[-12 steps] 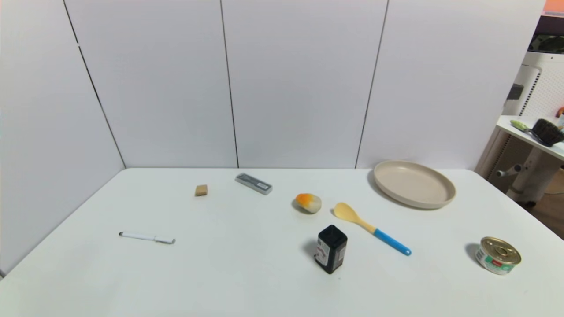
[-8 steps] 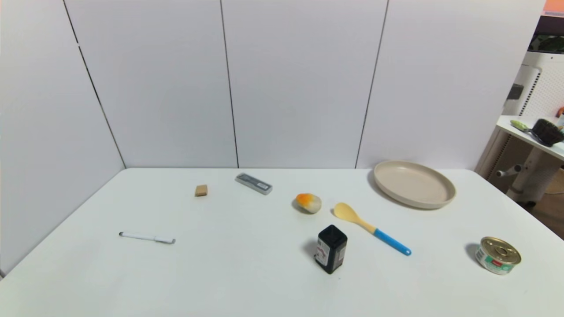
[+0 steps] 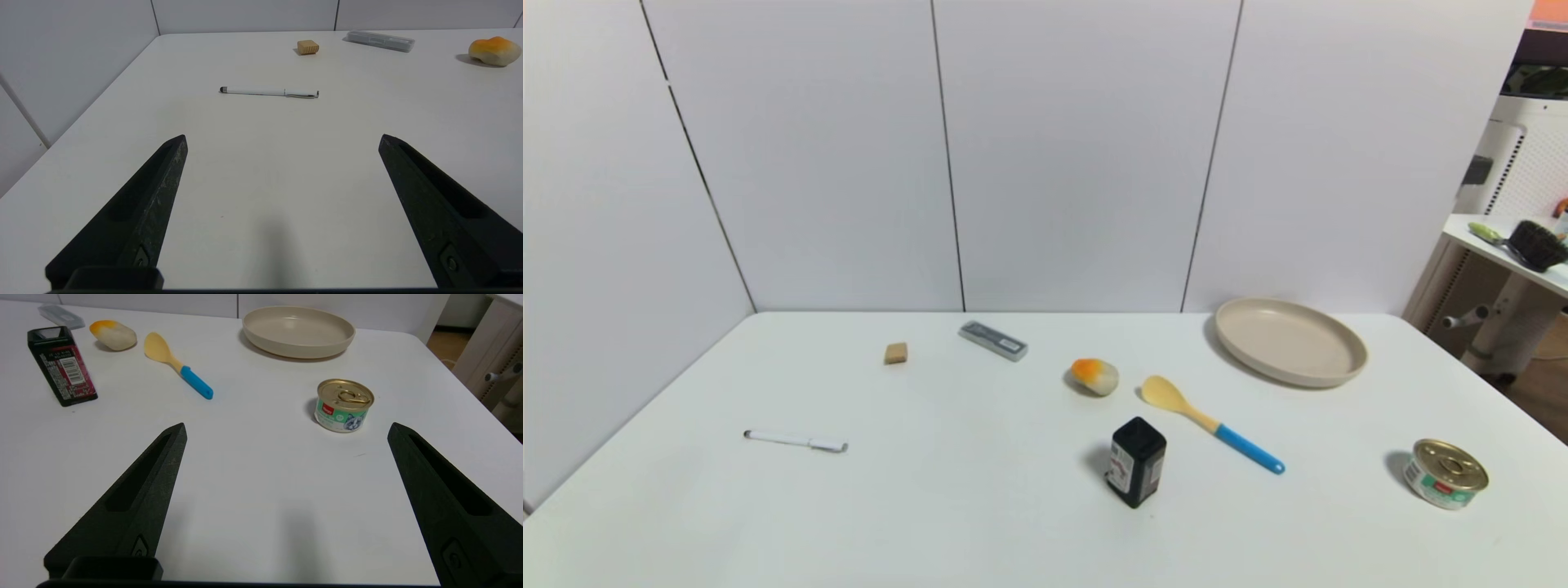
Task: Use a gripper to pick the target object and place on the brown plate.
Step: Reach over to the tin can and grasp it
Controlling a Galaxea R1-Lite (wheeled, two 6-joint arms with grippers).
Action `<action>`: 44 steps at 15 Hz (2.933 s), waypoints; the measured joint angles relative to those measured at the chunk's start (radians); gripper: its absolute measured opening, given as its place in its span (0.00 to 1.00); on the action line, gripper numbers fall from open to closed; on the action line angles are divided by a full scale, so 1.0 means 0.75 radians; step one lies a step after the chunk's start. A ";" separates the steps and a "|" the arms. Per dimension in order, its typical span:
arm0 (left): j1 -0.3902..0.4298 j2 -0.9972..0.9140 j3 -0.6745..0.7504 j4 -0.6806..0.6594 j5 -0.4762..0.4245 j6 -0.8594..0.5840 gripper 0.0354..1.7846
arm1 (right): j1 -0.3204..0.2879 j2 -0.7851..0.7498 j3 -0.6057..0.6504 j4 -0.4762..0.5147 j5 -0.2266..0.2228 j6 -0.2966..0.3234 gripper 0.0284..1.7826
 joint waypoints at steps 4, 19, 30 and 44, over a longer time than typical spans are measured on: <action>0.000 0.000 0.000 0.000 0.000 0.001 0.94 | -0.005 0.370 -0.244 0.006 -0.006 0.067 0.95; 0.000 0.000 0.000 -0.001 0.000 0.001 0.94 | -0.266 1.938 -1.811 1.216 -0.008 0.205 0.95; 0.000 0.000 0.000 -0.001 0.001 0.001 0.94 | -0.332 2.283 -1.809 1.294 -0.052 0.078 0.95; 0.000 0.000 0.000 -0.001 0.001 0.001 0.94 | -0.307 2.467 -1.753 1.182 -0.052 0.035 0.95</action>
